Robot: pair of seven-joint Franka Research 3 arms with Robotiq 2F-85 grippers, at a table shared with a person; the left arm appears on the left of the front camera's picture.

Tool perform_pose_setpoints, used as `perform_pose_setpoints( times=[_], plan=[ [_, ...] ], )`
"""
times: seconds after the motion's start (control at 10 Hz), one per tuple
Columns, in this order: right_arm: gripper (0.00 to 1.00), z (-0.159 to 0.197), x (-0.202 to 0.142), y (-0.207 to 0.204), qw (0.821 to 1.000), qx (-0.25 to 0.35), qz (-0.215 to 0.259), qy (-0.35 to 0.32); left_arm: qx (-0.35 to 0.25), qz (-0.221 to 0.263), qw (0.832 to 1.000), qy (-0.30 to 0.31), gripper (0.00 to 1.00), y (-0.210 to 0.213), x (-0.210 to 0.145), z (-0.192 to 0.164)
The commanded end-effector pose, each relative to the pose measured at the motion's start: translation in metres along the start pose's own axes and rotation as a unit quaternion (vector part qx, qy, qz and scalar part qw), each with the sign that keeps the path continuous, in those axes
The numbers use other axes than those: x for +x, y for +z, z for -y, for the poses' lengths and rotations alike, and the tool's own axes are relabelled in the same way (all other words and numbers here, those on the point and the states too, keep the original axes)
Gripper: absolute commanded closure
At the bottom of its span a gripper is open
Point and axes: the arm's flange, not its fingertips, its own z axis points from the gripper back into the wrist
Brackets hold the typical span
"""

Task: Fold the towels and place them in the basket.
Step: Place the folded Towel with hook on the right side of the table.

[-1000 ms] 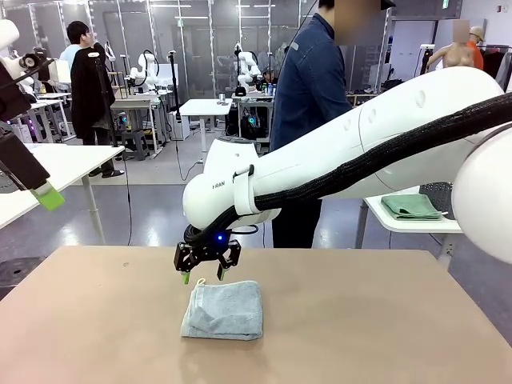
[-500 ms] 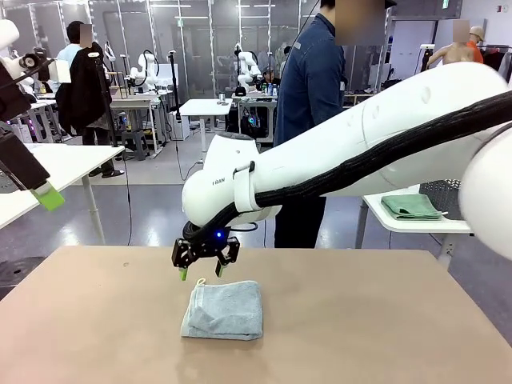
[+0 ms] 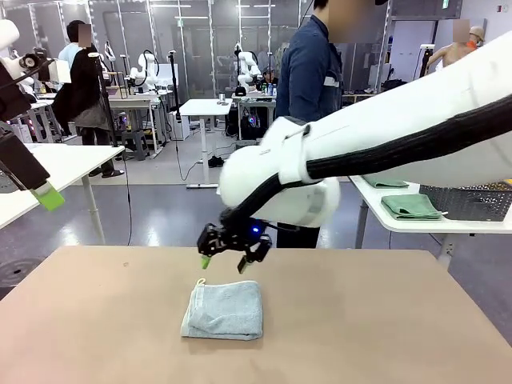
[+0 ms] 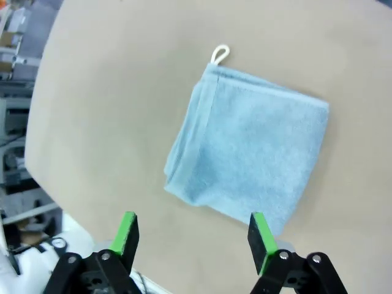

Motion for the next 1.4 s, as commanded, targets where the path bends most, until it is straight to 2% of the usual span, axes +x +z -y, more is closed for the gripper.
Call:
perform_pose_setpoints(
  times=[0.0, 0.1, 0.2, 0.4, 0.5, 0.9, 1.0, 1.3],
  plan=[
    [0.10, 0.052, -0.027, 0.020, 0.995, 0.092, 0.006, -0.030, -0.002, -0.003, 1.000, -0.009, 0.00, 0.000, -0.001, 0.000],
    [0.10, 0.082, -0.032, 0.031, 0.989, 0.143, 0.002, -0.049, -0.002, -0.003, 1.000, -0.009, 0.00, 0.000, -0.001, 0.000],
    [0.10, 0.106, -0.034, 0.031, 0.989, 0.131, -0.003, -0.072, -0.002, -0.003, 1.000, -0.009, 0.00, 0.000, -0.001, 0.000],
    [0.10, 0.146, -0.032, 0.025, 0.981, 0.171, -0.006, -0.089, -0.002, -0.003, 1.000, -0.009, 0.00, 0.000, -0.001, 0.000],
    [0.00, 0.164, -0.030, 0.018, 0.976, 0.194, -0.002, -0.094, -0.002, -0.003, 1.000, -0.009, 0.00, 0.000, -0.001, 0.000],
    [0.00, 0.185, -0.023, -0.005, 0.973, 0.201, 0.005, -0.110, -0.002, -0.003, 1.000, -0.009, 0.00, 0.000, -0.001, 0.000],
    [0.00, 0.187, -0.031, 0.008, 0.975, 0.189, -0.004, -0.115, -0.002, -0.003, 1.000, -0.009, 0.00, 0.000, -0.001, 0.000],
    [0.00, 0.187, -0.031, 0.008, 0.975, 0.189, -0.004, -0.115, -0.002, -0.003, 1.000, -0.009, 0.00, 0.000, -0.001, 0.000]
  ],
)
